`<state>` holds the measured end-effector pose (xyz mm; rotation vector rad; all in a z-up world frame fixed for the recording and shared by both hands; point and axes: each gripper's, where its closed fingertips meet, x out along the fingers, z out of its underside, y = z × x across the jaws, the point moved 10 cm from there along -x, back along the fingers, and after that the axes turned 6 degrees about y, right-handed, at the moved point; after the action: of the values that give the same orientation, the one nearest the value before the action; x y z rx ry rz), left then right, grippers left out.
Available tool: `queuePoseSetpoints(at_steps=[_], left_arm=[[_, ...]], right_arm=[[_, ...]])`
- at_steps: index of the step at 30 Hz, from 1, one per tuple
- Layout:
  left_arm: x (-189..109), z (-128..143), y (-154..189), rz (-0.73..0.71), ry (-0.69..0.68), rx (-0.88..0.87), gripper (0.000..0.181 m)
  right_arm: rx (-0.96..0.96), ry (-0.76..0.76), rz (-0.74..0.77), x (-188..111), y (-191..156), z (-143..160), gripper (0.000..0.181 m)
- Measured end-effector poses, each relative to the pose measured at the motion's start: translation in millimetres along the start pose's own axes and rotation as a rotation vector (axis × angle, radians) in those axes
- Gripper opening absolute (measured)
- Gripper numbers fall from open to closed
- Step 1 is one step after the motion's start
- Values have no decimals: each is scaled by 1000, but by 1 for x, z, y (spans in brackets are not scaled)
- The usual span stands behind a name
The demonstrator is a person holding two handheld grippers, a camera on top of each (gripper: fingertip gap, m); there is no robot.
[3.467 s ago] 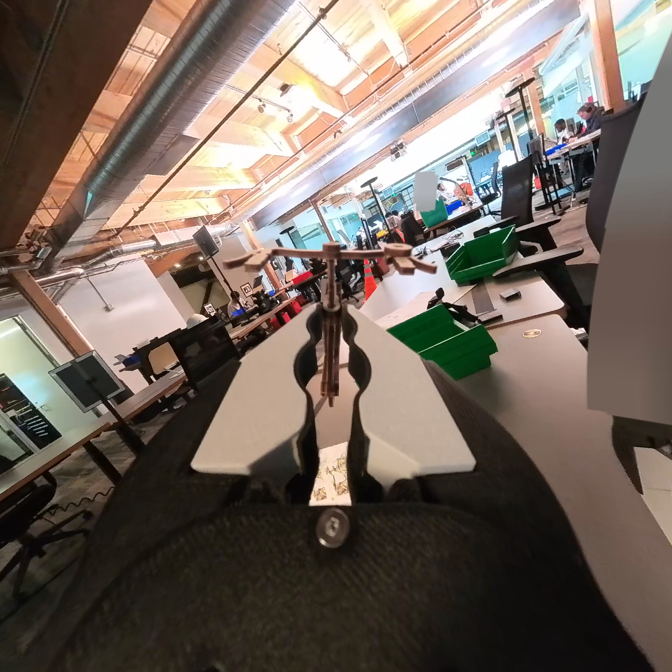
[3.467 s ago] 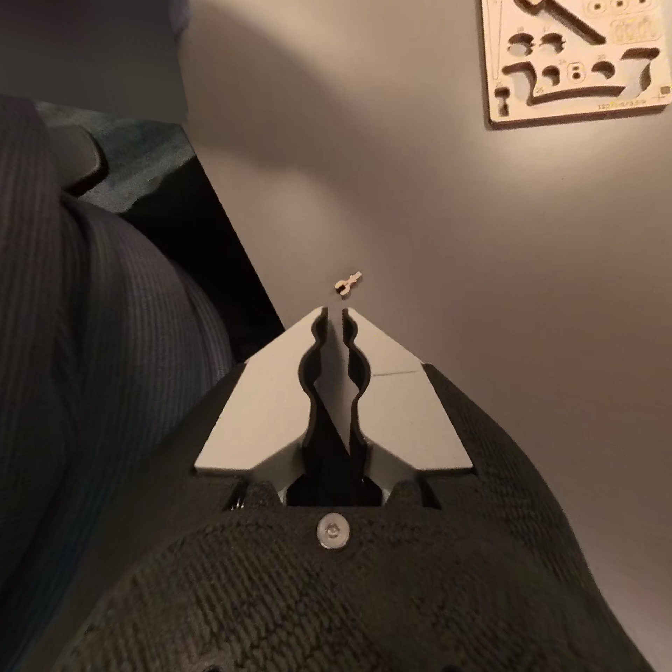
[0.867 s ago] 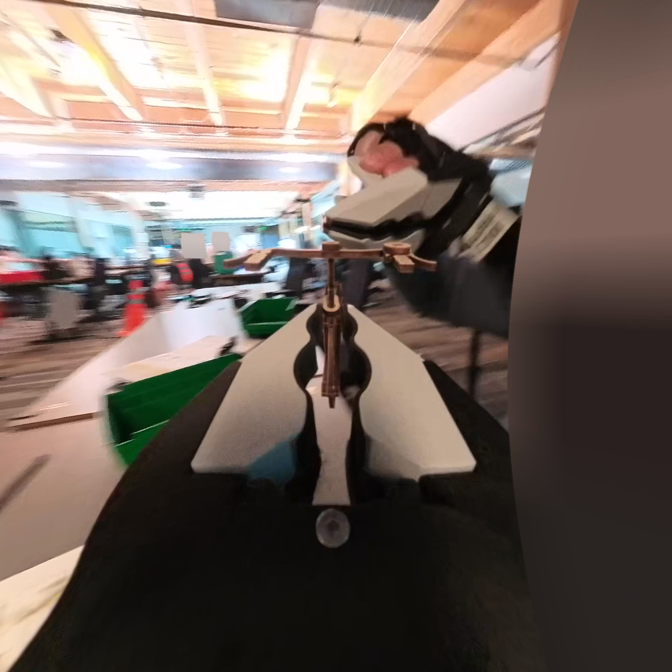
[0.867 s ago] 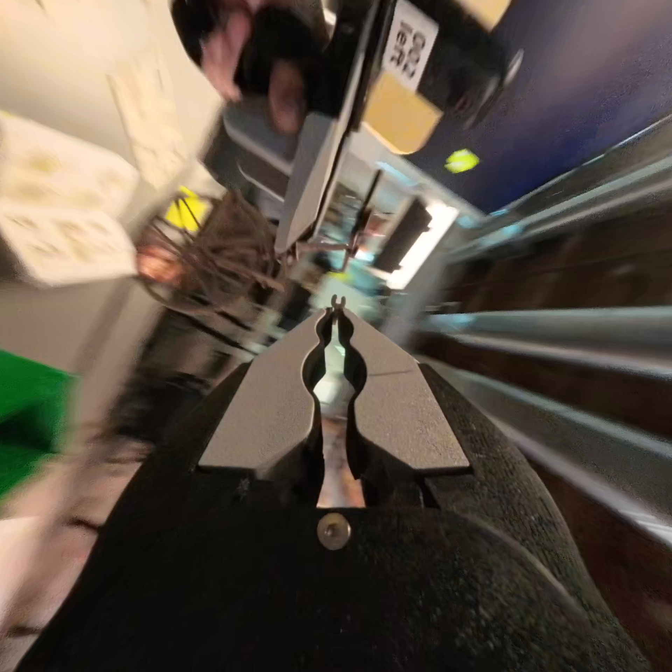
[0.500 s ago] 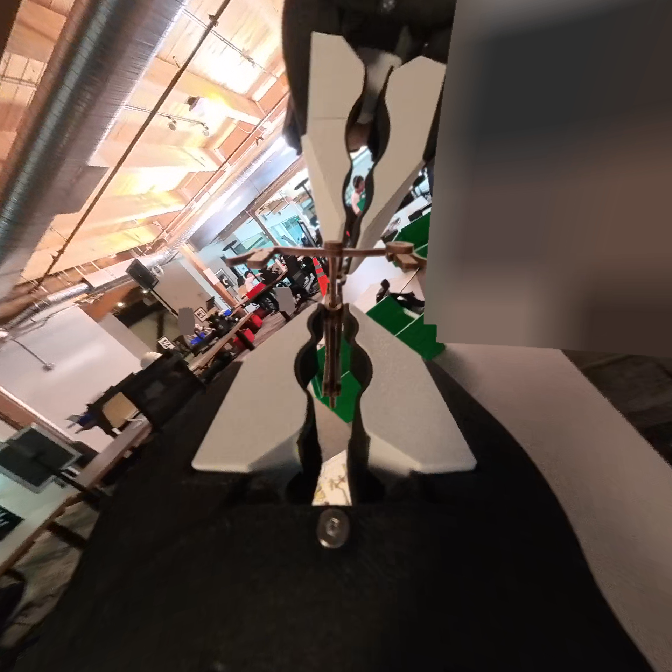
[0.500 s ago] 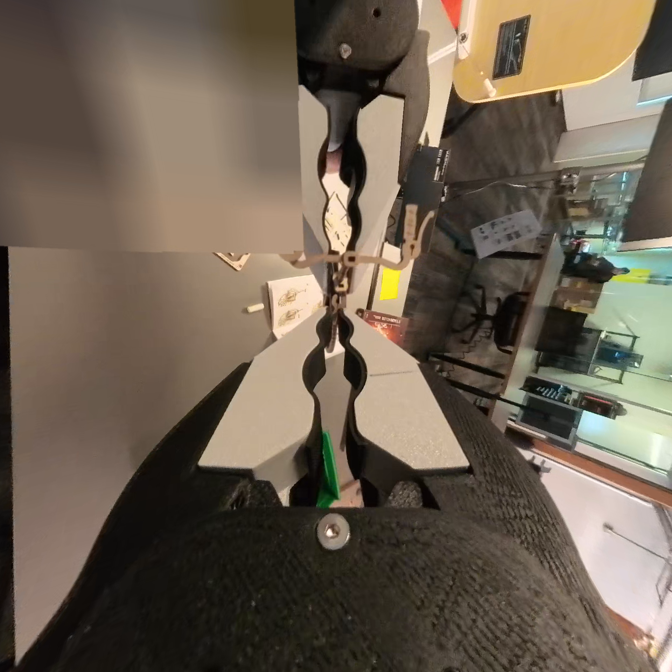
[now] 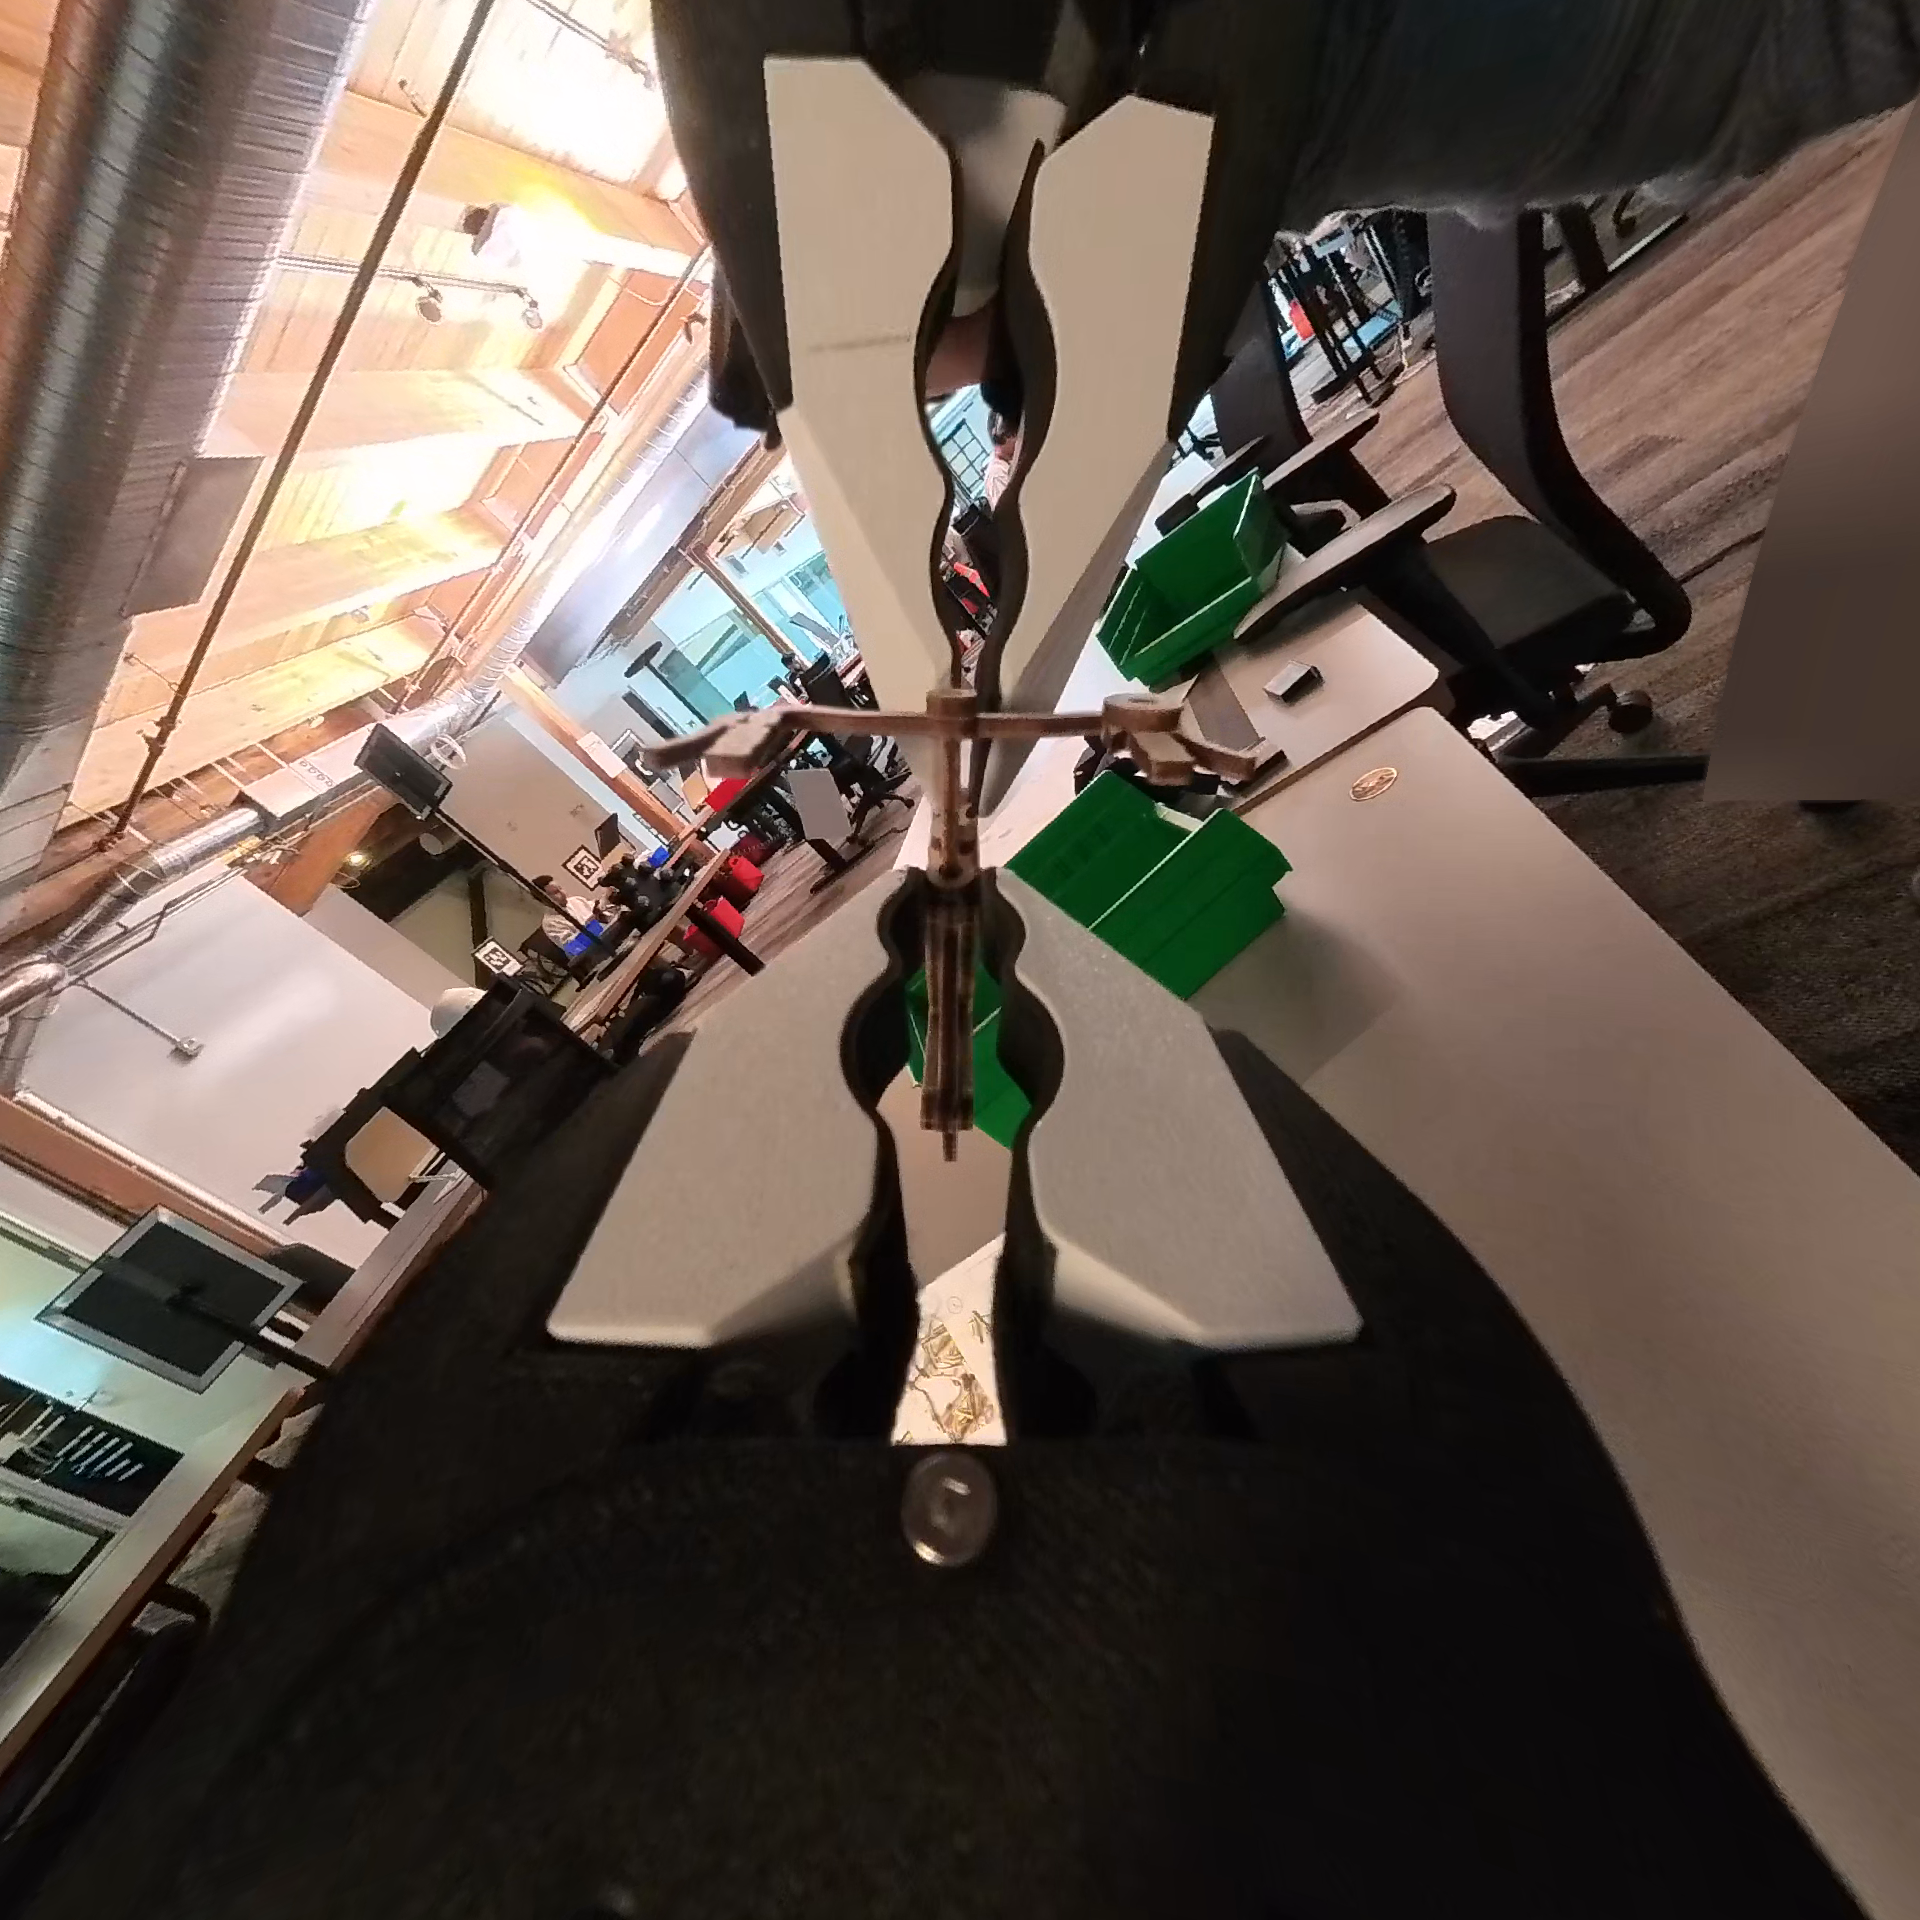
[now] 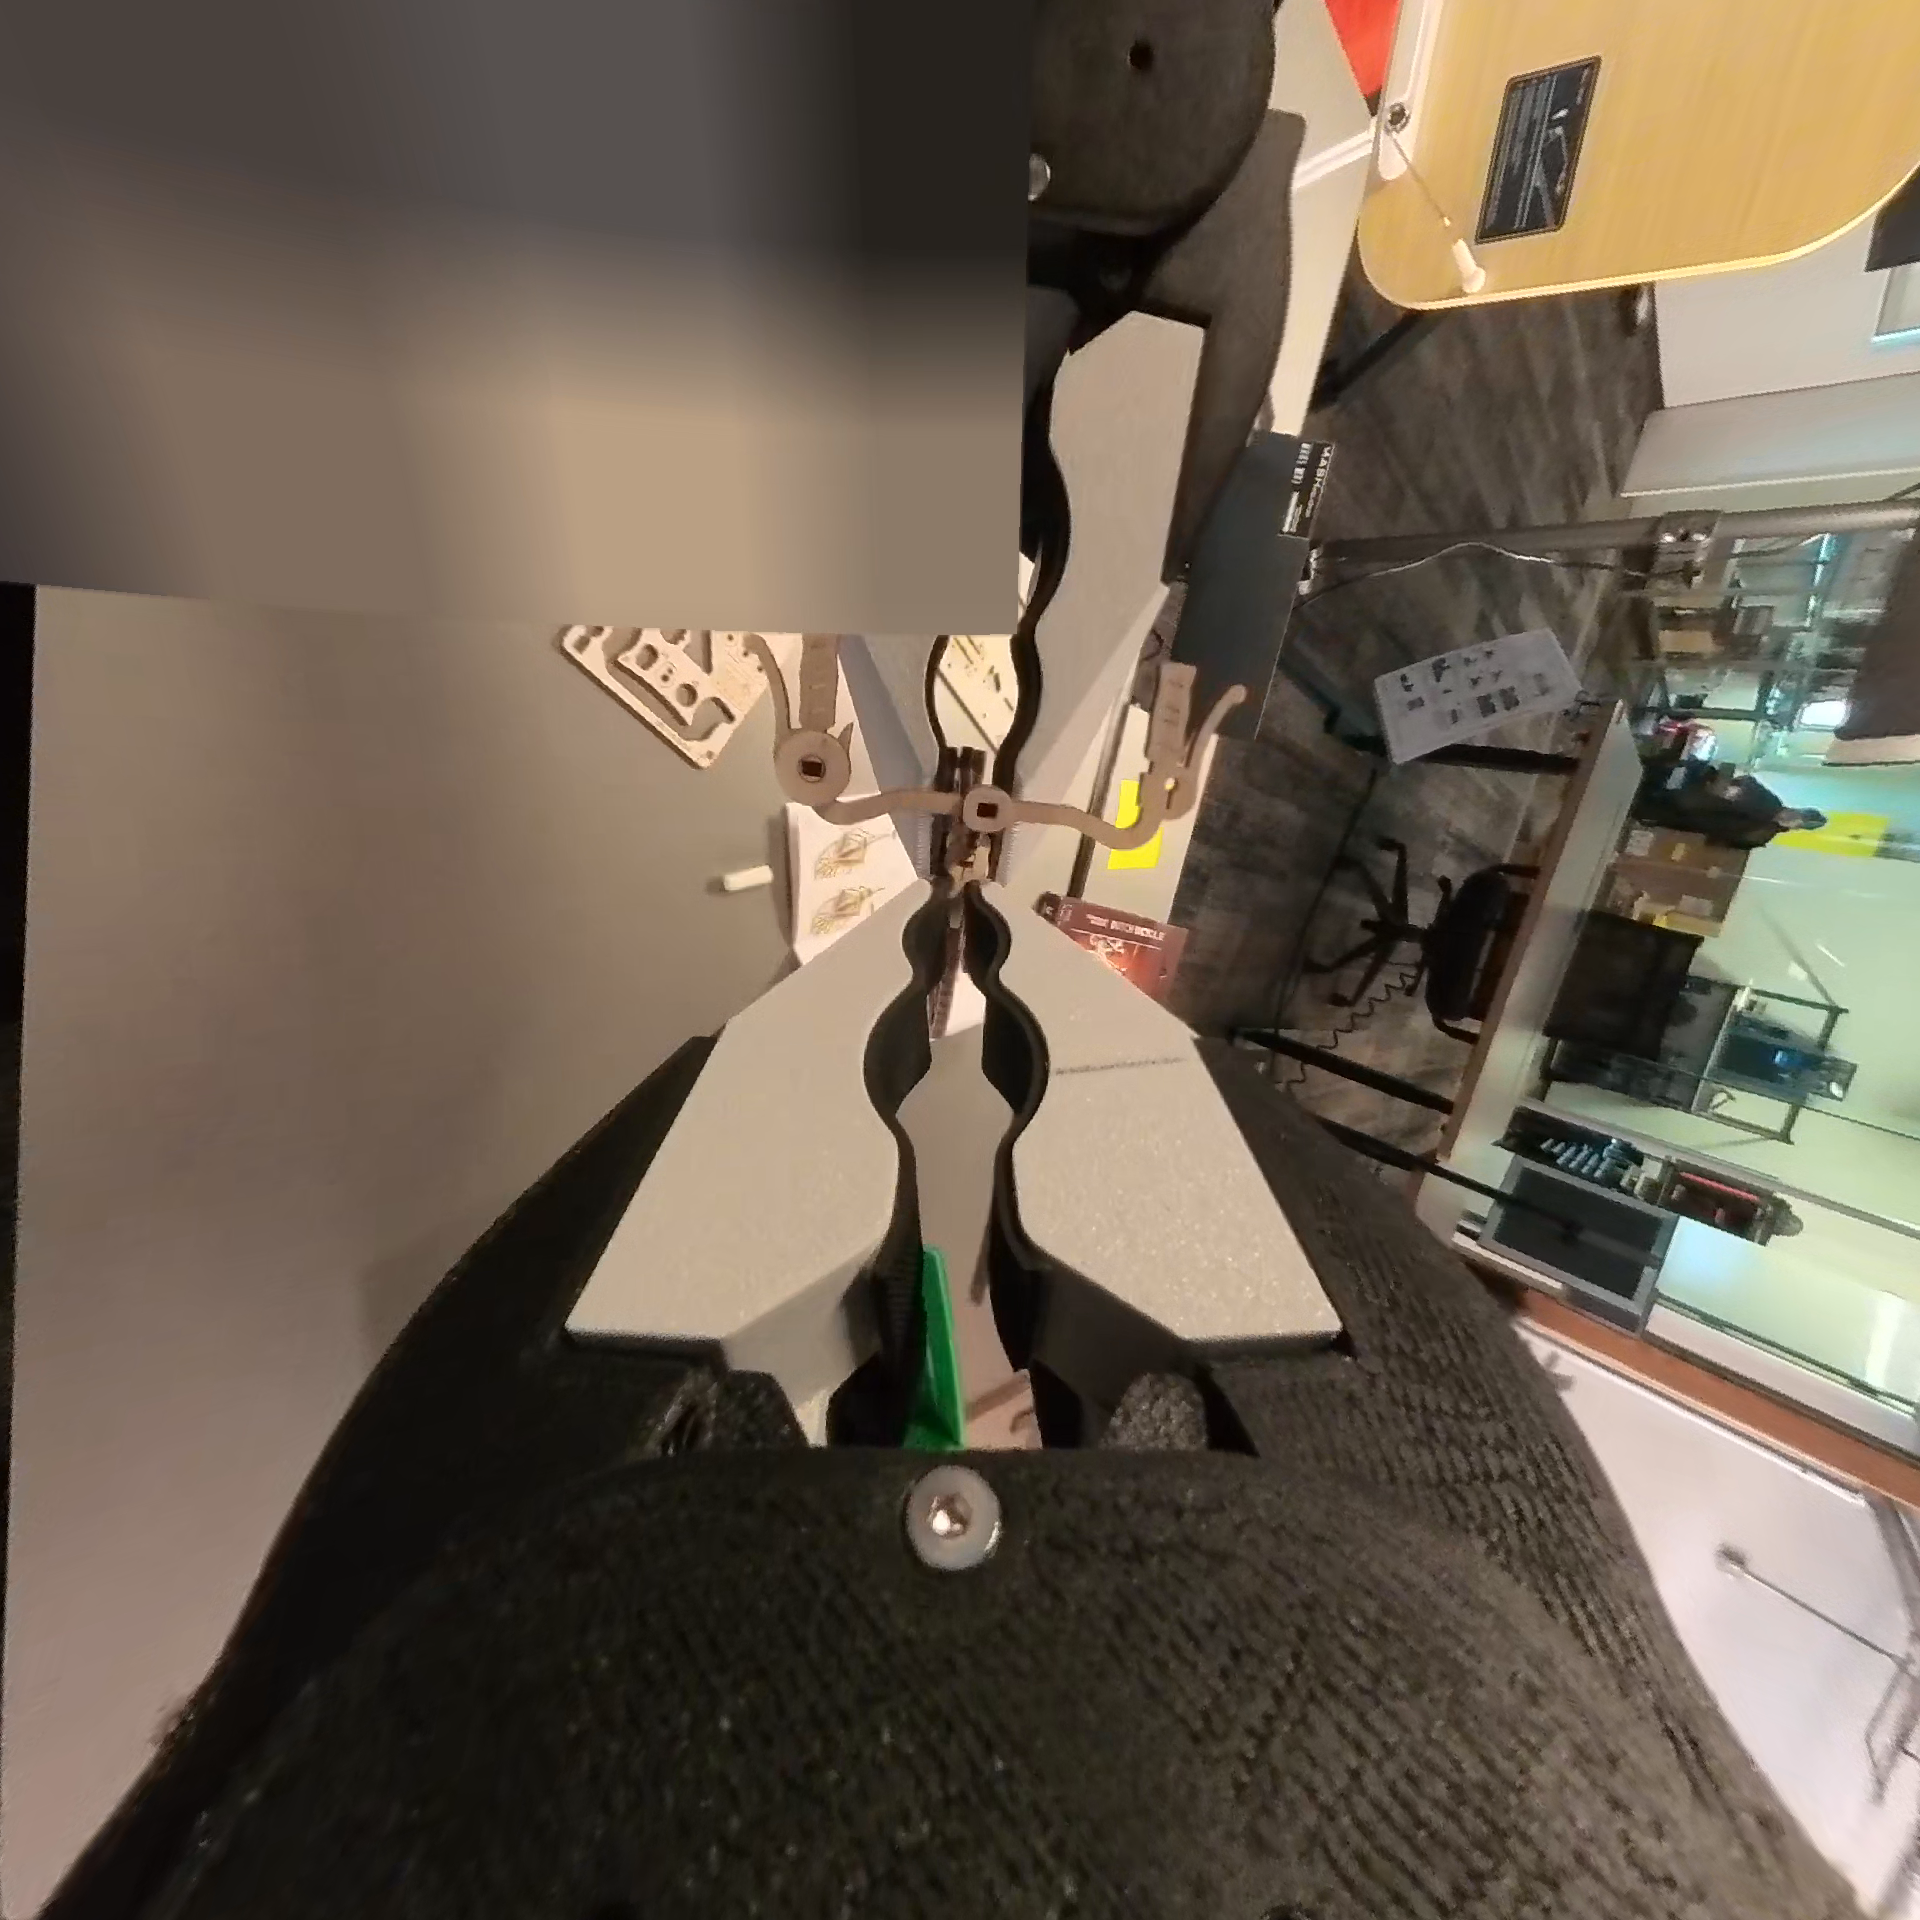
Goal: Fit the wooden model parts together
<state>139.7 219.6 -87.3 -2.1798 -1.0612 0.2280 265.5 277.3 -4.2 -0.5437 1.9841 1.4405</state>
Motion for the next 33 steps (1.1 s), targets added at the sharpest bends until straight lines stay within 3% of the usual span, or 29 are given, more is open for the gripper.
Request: queuePoseSetpoints(at_steps=[23,33], left_arm=[[5,10,-7,-20,-2,-119,9],[10,8,1,-14,-92,-5,9]], right_arm=[[228,147,85,9,-1,24,0],[93,43,73,10,-9,19,1]])
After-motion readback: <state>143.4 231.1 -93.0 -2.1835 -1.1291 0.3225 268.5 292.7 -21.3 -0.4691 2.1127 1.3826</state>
